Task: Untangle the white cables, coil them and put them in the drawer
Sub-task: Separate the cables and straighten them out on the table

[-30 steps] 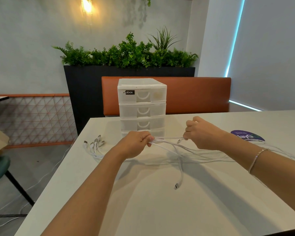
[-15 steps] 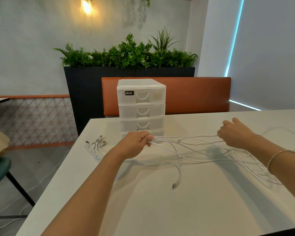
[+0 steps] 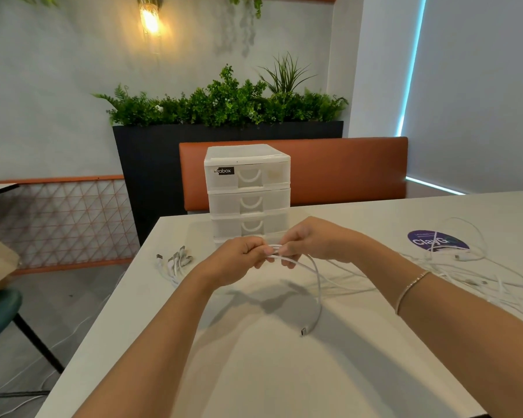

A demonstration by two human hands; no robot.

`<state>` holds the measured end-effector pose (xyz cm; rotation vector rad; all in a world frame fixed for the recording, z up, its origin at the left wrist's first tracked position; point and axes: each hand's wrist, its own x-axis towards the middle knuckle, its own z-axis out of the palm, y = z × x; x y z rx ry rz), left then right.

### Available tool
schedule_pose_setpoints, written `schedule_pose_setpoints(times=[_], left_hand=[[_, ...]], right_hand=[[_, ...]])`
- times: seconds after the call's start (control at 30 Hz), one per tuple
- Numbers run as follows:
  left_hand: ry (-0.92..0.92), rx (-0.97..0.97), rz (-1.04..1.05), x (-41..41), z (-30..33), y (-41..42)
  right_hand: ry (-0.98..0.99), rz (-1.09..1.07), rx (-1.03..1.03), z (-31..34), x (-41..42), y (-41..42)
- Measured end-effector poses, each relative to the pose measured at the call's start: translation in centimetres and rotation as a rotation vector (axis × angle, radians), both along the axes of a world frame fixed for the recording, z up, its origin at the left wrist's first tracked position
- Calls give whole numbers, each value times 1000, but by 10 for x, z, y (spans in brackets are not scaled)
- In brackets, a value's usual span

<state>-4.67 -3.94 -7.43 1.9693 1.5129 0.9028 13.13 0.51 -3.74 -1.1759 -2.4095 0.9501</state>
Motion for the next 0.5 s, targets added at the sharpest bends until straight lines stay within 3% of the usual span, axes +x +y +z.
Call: schedule_pose_setpoints(times=[0.17, 0.4, 0.5], left_hand=[[-117, -168, -85, 0, 10, 1], [-124, -129, -57, 2, 20, 1], [-34, -113, -41, 3, 22, 2]], right_hand=[[89, -34, -119, 4, 1, 6], [204, -57, -224, 5, 9, 8], [254, -83, -224, 4, 13, 9]])
